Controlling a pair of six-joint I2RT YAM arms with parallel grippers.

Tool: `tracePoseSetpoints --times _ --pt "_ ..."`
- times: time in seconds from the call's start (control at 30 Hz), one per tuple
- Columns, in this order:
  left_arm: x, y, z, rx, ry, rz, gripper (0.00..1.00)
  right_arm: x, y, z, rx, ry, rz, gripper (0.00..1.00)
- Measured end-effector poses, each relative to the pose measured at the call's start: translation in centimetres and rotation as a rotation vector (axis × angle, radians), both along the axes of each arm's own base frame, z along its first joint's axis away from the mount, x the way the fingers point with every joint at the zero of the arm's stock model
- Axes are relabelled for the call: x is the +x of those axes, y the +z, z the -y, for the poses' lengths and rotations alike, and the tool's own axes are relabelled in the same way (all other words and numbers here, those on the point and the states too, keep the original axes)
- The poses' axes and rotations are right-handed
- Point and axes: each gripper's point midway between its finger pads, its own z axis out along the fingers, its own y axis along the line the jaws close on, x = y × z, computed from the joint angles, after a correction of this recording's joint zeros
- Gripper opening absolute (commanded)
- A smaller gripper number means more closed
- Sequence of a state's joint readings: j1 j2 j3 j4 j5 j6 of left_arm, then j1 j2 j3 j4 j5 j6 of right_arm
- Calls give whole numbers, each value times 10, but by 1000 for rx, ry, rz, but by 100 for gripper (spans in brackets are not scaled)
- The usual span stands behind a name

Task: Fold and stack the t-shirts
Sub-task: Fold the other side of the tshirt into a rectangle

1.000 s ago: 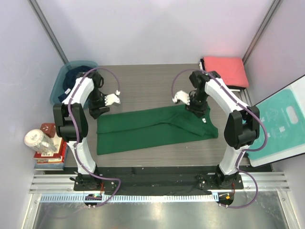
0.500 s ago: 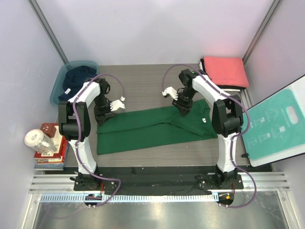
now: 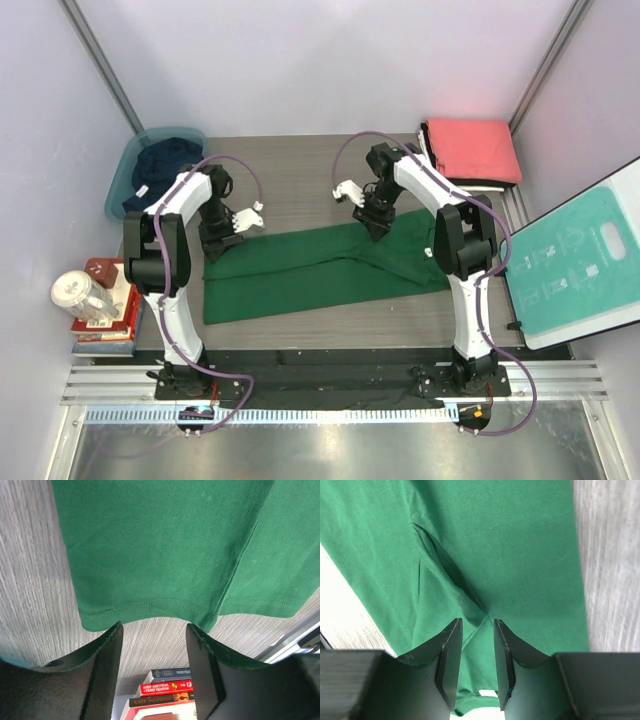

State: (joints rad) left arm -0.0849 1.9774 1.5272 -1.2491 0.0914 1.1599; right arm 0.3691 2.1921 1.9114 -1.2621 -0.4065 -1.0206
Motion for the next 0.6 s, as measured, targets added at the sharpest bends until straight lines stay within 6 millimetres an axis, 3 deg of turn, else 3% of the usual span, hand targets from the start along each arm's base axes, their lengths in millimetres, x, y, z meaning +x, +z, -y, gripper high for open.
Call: tracePoseSetpoints --times 0.2,0.27,0.3,0.37,0.6 --pt "-1 -1 0 1 1 -2 52 -3 -14 -3 -12 16 -31 34" --pt "-1 -1 0 1 1 -2 52 -4 -15 -5 -12 25 -31 24" --pt "0 -1 0 1 1 -1 52 -5 -15 -6 -13 32 -30 12" --pt "0 -1 0 1 1 -1 52 -5 -15 -8 -14 44 -27 1" --pt "0 -2 0 1 -2 -5 52 -10 -7 -12 -21 88 -28 1"
